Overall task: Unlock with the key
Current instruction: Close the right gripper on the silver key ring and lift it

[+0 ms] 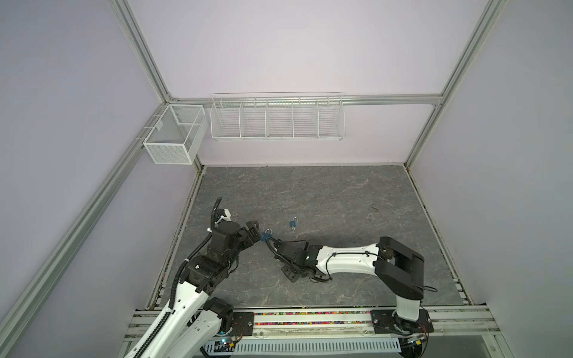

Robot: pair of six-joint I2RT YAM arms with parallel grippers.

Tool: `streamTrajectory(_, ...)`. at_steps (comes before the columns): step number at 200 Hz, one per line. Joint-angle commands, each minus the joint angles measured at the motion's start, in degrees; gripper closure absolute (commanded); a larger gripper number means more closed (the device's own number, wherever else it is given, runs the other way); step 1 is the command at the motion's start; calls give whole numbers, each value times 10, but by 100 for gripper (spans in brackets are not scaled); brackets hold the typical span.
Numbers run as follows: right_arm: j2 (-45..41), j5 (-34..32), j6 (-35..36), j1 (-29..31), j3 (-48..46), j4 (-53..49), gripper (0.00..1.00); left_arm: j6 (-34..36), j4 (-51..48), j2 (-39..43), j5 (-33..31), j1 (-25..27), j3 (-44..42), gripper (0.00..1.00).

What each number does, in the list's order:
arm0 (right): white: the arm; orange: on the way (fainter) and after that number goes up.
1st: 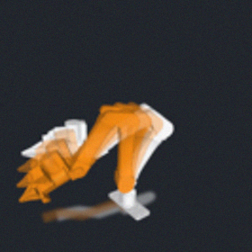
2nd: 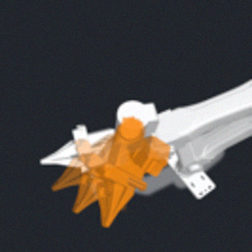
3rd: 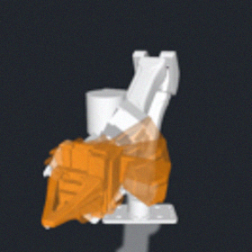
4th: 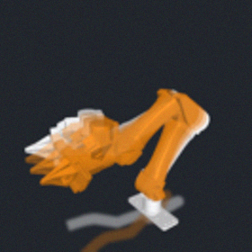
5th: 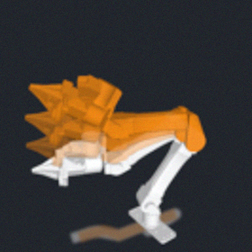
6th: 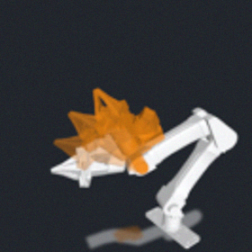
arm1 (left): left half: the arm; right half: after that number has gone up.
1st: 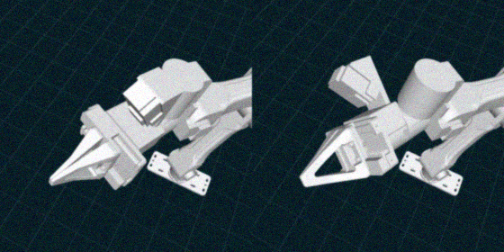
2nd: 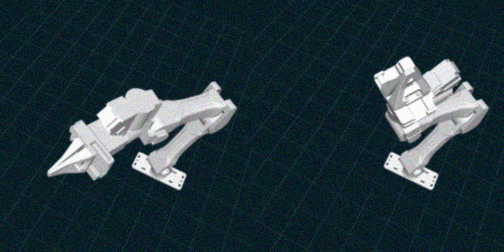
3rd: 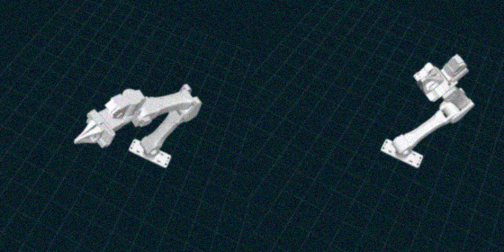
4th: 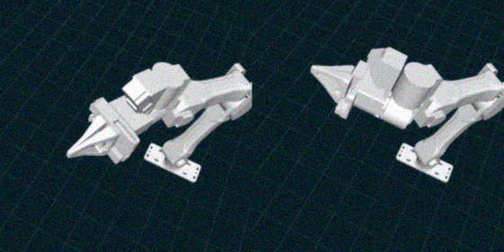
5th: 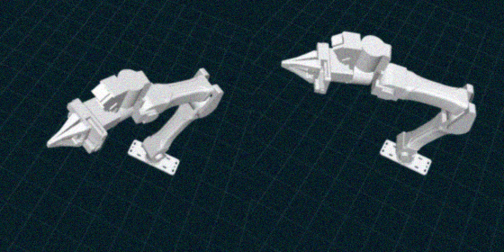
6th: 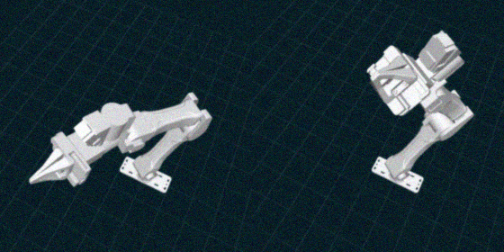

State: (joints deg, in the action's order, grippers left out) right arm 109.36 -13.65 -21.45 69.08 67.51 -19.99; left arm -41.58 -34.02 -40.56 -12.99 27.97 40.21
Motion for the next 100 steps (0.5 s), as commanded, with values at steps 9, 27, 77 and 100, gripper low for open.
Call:
streamTrajectory(9, -30, -2, -10, -9, -21, 10, 94, -13, 7, 0, 10, -4, -1, 1)
streamTrajectory(27, -45, 3, -12, -14, -33, 27, 94, -18, 7, 2, 16, -4, 0, 1)
streamTrajectory(77, -114, -21, -16, -24, -83, 65, 94, -19, 19, 12, 47, -3, 9, 1)
streamTrajectory(100, -154, -39, -19, -31, -111, 78, 94, -29, 35, 17, 61, -3, 9, 1)
